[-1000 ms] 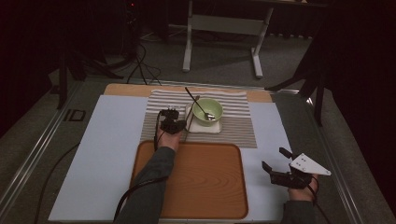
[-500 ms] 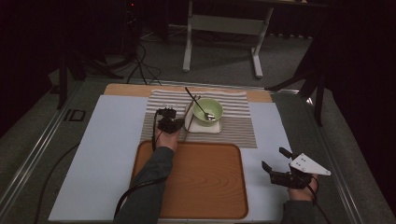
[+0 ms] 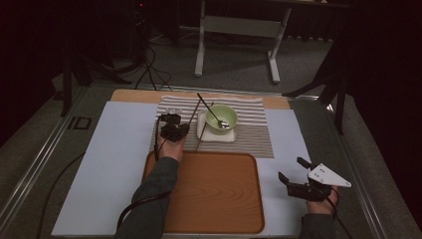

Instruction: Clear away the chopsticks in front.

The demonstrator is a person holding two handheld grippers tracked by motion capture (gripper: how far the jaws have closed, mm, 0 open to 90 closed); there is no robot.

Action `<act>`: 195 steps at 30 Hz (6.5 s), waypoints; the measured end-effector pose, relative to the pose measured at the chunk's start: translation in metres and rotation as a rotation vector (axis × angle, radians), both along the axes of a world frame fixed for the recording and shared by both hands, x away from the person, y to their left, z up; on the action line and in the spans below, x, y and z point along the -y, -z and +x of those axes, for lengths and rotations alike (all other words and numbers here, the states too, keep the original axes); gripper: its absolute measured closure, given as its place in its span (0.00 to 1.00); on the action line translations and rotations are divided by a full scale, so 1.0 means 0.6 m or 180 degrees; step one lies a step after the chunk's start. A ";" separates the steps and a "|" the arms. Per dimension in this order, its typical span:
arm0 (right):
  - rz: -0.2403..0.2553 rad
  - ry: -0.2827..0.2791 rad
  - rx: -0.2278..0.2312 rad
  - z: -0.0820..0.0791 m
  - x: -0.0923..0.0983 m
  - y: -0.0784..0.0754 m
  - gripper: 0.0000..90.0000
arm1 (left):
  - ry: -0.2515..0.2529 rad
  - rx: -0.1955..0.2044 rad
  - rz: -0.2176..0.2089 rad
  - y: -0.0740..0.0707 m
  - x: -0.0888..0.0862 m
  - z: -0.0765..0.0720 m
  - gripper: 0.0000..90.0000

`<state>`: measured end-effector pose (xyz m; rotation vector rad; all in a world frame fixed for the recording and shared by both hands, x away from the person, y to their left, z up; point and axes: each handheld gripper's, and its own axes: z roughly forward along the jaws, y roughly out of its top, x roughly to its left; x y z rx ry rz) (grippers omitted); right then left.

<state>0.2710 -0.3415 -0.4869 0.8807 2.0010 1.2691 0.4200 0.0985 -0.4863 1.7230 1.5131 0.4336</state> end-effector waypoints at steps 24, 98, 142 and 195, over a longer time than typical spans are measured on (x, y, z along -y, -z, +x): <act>-0.0034 0.0013 0.0021 -0.003 -0.004 0.000 0.15 | -0.0177 0.0256 0.0315 -0.055 -0.053 -0.071 0.96; 0.0050 -0.0003 0.0073 -0.005 -0.006 -0.006 0.15 | -0.0730 0.0154 0.0261 0.046 -0.090 -0.375 0.96; 0.0066 -0.0024 0.0075 -0.003 -0.008 -0.007 0.15 | -0.0780 -0.0032 0.0437 0.086 -0.088 -0.410 0.89; 0.0061 -0.0035 0.0065 -0.001 -0.007 -0.006 0.15 | -0.0331 0.0409 0.0332 0.020 -0.075 -0.347 0.58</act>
